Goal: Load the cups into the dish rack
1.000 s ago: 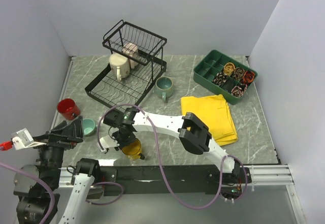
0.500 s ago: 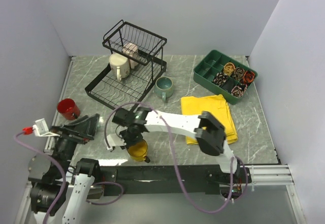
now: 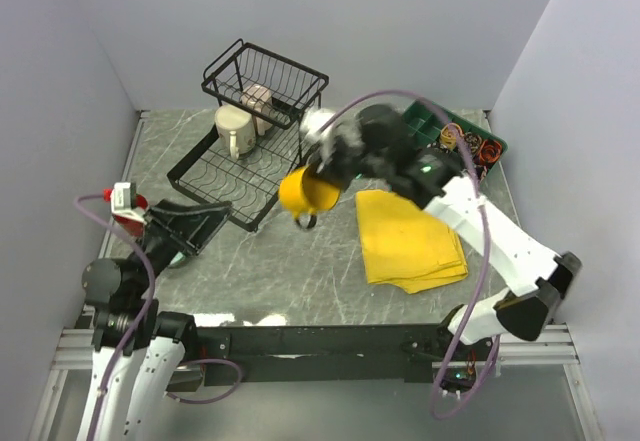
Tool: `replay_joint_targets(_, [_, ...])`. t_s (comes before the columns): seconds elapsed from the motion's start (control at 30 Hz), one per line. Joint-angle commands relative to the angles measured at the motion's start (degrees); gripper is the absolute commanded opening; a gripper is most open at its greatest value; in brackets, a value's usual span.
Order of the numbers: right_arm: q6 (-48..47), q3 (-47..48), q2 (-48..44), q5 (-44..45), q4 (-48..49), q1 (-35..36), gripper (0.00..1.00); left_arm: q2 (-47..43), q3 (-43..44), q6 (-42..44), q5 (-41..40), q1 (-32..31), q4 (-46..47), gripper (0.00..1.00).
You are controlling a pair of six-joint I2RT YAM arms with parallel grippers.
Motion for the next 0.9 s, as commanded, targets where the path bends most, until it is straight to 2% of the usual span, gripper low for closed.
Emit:
replay_joint_targets(0.0, [16.47, -1.74, -7.03, -1.06, 14.99, -7.84, 0.0, 7.17, -0.38, -9.93, 8.47, 0.12, 17.61, 0.96])
replay_joint_targets(0.13, [22.62, -1.92, -8.8, 4.81, 20.01, -9.08, 0.0, 14.98, -0.47, -17.74, 10.41, -0.32, 25.08, 0.96])
replay_joint_targets(0.23, [23.6, -1.49, -8.89, 6.67, 22.55, -9.08, 0.0, 19.29, 1.2, -19.95, 10.5, -1.81, 26.07, 0.96])
replay_joint_targets(0.47, [21.58, 0.36, -7.05, 5.89, 26.25, -8.56, 0.0, 27.92, 4.81, -23.74, 7.95, -10.33, 22.64, 0.97])
replay_joint_targets(0.6, [17.72, -0.08, -6.25, 5.98, 26.78, -6.45, 0.0, 31.26, 4.81, -27.42, 6.29, -14.37, 28.33, 0.97])
replay_joint_targets(0.67, [17.54, -0.95, -5.99, 4.93, 27.39, -6.18, 0.0, 32.32, 4.28, -29.54, 5.41, -15.25, 30.71, 0.98])
replay_joint_targets(0.87, [19.55, -0.52, -3.63, -8.25, 30.73, -6.27, 0.0, 36.53, 5.95, -30.95, 4.7, -18.95, 35.03, 0.99])
